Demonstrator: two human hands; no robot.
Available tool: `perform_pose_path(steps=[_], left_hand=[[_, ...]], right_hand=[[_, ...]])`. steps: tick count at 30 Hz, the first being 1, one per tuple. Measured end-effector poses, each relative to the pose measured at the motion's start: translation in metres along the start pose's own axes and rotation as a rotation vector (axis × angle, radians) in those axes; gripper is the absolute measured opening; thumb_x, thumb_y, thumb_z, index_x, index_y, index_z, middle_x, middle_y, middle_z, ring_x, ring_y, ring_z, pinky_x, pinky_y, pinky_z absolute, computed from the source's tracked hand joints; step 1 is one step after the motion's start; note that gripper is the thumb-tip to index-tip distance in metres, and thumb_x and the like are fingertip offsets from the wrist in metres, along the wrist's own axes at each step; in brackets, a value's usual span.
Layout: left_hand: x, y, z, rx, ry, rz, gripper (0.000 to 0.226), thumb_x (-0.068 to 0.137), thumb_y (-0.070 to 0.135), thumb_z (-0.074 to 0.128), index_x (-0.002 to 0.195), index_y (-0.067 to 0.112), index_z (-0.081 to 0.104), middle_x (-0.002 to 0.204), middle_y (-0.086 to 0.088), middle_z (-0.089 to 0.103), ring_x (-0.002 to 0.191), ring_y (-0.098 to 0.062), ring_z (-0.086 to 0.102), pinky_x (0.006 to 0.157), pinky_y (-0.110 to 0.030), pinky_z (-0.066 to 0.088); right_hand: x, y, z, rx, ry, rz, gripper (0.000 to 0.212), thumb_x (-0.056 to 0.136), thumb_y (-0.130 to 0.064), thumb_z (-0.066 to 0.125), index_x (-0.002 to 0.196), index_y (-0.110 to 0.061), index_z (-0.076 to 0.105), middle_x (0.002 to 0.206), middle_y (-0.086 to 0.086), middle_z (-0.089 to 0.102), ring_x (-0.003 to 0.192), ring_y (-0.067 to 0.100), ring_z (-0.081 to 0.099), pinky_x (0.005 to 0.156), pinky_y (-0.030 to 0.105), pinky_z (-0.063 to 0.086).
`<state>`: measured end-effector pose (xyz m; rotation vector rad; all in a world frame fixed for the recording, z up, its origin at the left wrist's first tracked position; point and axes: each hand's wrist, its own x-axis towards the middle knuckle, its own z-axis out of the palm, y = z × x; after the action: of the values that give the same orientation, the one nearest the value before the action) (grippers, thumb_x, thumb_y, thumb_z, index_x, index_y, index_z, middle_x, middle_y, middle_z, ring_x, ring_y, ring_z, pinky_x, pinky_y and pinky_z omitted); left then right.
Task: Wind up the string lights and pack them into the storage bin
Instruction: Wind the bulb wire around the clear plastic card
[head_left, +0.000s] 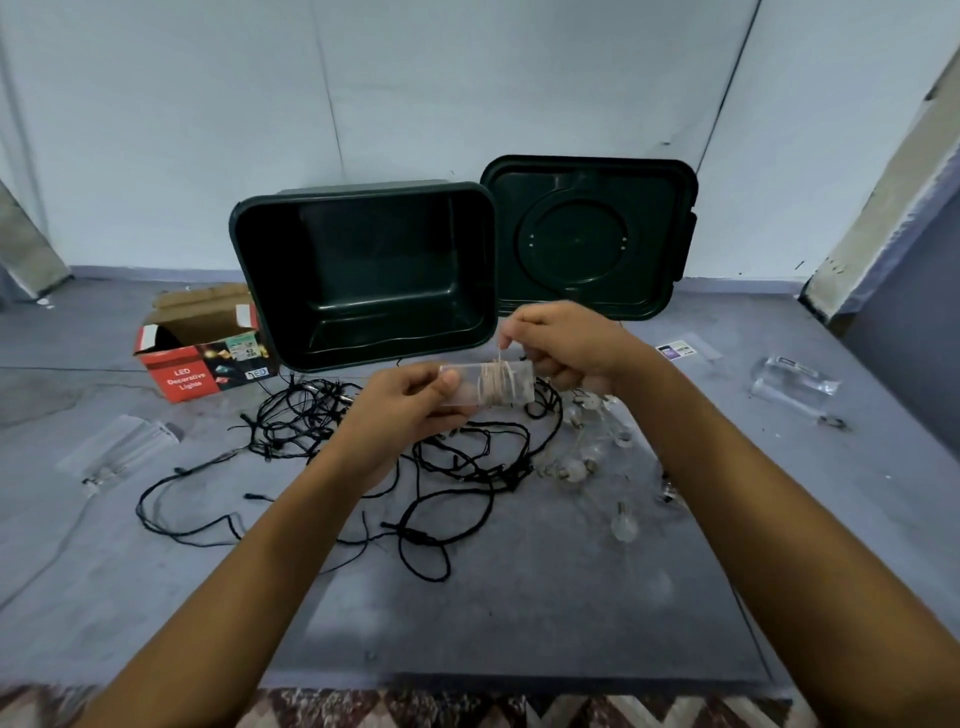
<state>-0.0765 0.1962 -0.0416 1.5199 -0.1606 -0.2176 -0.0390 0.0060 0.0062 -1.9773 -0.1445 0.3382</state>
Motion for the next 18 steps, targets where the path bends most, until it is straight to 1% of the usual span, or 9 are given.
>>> perform_pose_path(steps=[2, 4, 6, 7, 10, 12, 15, 16, 18], left_hand=[[0.0, 0.002, -0.001, -0.029, -0.002, 0.003, 0.017, 0.094, 0.014, 0.047, 0.1, 0.01, 0.063, 0.096, -0.008, 0.067, 0.083, -0.013, 0.069, 0.074, -0.022, 0.056], [0.002, 0.002, -0.002, -0.023, 0.009, 0.016, 0.018, 0.095, 0.015, 0.047, 0.101, 0.01, 0.063, 0.098, -0.01, 0.067, 0.085, -0.013, 0.068, 0.072, -0.02, 0.055], [0.004, 0.001, -0.002, -0.025, 0.034, 0.026, 0.019, 0.095, 0.015, 0.047, 0.101, 0.009, 0.064, 0.098, -0.01, 0.067, 0.085, -0.013, 0.068, 0.072, -0.02, 0.054], [0.005, 0.001, -0.003, -0.035, 0.041, 0.027, 0.019, 0.095, 0.014, 0.046, 0.101, 0.009, 0.064, 0.097, -0.009, 0.068, 0.085, -0.012, 0.069, 0.072, -0.019, 0.054], [0.008, 0.0, -0.003, -0.059, 0.034, 0.017, 0.02, 0.095, 0.014, 0.046, 0.101, 0.007, 0.064, 0.096, -0.009, 0.068, 0.084, -0.011, 0.069, 0.072, -0.019, 0.054], [0.01, -0.001, -0.003, -0.057, 0.03, 0.012, 0.02, 0.095, 0.015, 0.046, 0.101, 0.007, 0.064, 0.096, -0.01, 0.068, 0.084, -0.011, 0.068, 0.071, -0.018, 0.054], [0.013, 0.0, -0.004, -0.051, 0.08, 0.026, 0.019, 0.095, 0.016, 0.047, 0.096, 0.01, 0.064, 0.094, -0.009, 0.067, 0.084, -0.014, 0.068, 0.075, -0.022, 0.056], [0.014, 0.0, -0.004, -0.036, 0.091, 0.034, 0.019, 0.095, 0.016, 0.047, 0.097, 0.01, 0.064, 0.095, -0.01, 0.067, 0.086, -0.015, 0.068, 0.078, -0.024, 0.056], [0.013, 0.001, -0.006, 0.008, 0.092, 0.051, 0.02, 0.095, 0.016, 0.047, 0.099, 0.008, 0.064, 0.095, -0.011, 0.068, 0.089, -0.018, 0.068, 0.079, -0.026, 0.056]], right_hand=[[0.005, 0.021, 0.007, 0.387, -0.092, 0.169, 0.024, 0.098, -0.02, 0.041, 0.081, -0.014, 0.057, 0.048, -0.008, 0.029, 0.035, 0.001, 0.022, 0.03, 0.011, 0.014], [0.001, 0.036, 0.022, 0.657, -0.143, 0.26, 0.021, 0.098, -0.015, 0.037, 0.082, -0.015, 0.052, 0.046, -0.008, 0.031, 0.033, -0.001, 0.023, 0.028, 0.008, 0.011], [-0.011, 0.043, 0.041, 0.818, -0.12, 0.277, 0.019, 0.098, -0.013, 0.038, 0.082, -0.013, 0.049, 0.046, -0.007, 0.036, 0.033, -0.001, 0.027, 0.026, 0.008, 0.015], [-0.018, 0.044, 0.051, 0.838, -0.072, 0.253, 0.019, 0.098, -0.014, 0.04, 0.082, -0.011, 0.051, 0.047, -0.007, 0.039, 0.033, 0.0, 0.029, 0.026, 0.009, 0.018], [-0.048, 0.036, 0.075, 0.666, 0.118, 0.134, 0.021, 0.097, -0.019, 0.046, 0.085, -0.007, 0.059, 0.047, -0.006, 0.047, 0.035, 0.005, 0.04, 0.032, 0.015, 0.03], [-0.066, 0.028, 0.086, 0.553, 0.183, 0.095, 0.026, 0.098, -0.023, 0.043, 0.086, -0.006, 0.059, 0.047, -0.003, 0.051, 0.036, 0.009, 0.048, 0.037, 0.019, 0.041], [-0.087, 0.013, 0.095, 0.38, 0.11, 0.057, 0.026, 0.099, -0.027, 0.039, 0.094, -0.009, 0.057, 0.052, 0.0, 0.055, 0.044, 0.013, 0.056, 0.05, 0.028, 0.054], [-0.093, 0.008, 0.097, 0.231, 0.064, 0.031, 0.023, 0.099, -0.029, 0.038, 0.099, -0.014, 0.055, 0.055, -0.001, 0.056, 0.048, 0.012, 0.058, 0.056, 0.029, 0.055], [-0.099, -0.001, 0.094, -0.132, 0.015, -0.065, 0.019, 0.099, -0.035, 0.035, 0.104, -0.025, 0.05, 0.058, -0.004, 0.054, 0.05, 0.006, 0.057, 0.058, 0.027, 0.052]])
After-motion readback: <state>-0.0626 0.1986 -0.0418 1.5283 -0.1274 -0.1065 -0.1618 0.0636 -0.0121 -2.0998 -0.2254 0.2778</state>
